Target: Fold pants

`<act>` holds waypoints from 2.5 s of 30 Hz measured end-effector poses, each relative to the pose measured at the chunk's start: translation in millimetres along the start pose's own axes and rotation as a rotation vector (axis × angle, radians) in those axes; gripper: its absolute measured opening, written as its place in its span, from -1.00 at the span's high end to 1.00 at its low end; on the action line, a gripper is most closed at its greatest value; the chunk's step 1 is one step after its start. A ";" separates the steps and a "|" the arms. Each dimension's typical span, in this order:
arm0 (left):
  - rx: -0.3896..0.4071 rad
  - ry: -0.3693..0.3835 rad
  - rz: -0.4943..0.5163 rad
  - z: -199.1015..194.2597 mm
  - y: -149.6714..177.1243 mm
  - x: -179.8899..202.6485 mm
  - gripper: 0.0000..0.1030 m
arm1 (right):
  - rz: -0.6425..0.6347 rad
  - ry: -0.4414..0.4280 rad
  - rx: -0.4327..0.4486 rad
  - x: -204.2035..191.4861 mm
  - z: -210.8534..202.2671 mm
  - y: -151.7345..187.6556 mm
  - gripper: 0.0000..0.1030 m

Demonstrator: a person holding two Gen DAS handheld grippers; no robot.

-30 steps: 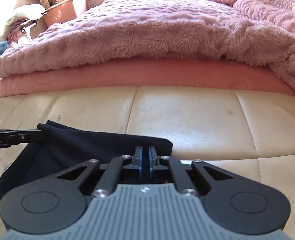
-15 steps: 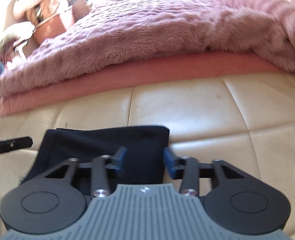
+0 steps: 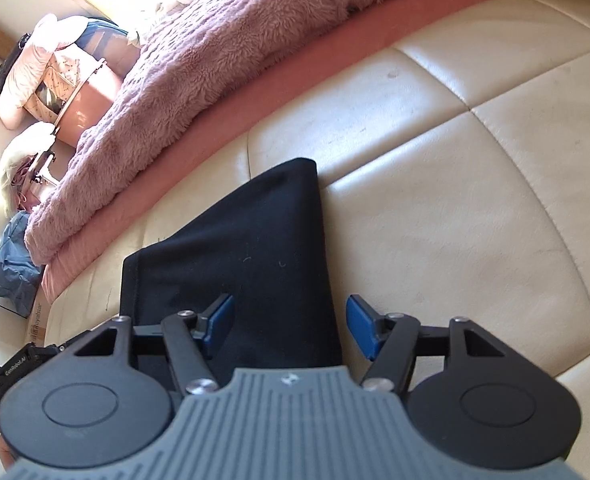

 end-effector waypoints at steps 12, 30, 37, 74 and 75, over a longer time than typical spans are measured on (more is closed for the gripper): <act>-0.029 -0.048 0.092 32.6 0.2 22.9 -0.70 | 0.031 -0.070 -0.020 7.2 9.7 -5.7 -0.12; -0.041 -0.025 0.107 37.6 3.4 27.9 0.04 | 0.058 -0.109 -0.013 19.3 11.4 -6.7 0.30; -0.020 -0.020 0.084 35.9 -0.1 32.8 0.53 | 0.056 -0.119 -0.029 18.0 11.3 -8.1 0.64; 0.090 -0.204 0.074 -75.6 -94.3 -135.8 0.39 | -0.228 -0.131 -0.220 -207.5 184.9 -6.2 0.72; 0.084 -0.208 0.076 -76.4 -94.3 -136.3 0.32 | -0.231 -0.124 -0.220 -206.8 183.8 -6.5 0.70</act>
Point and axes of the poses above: each gripper's, at about its wrist camera, not at the fingertips, and z roughly the way its jaws point, x to its right, y to its underside, the point moved 6 cm from there along z, roughly the way its jaws point, and after that the axes turned 8 degrees about -x, right-handed, at the moved point
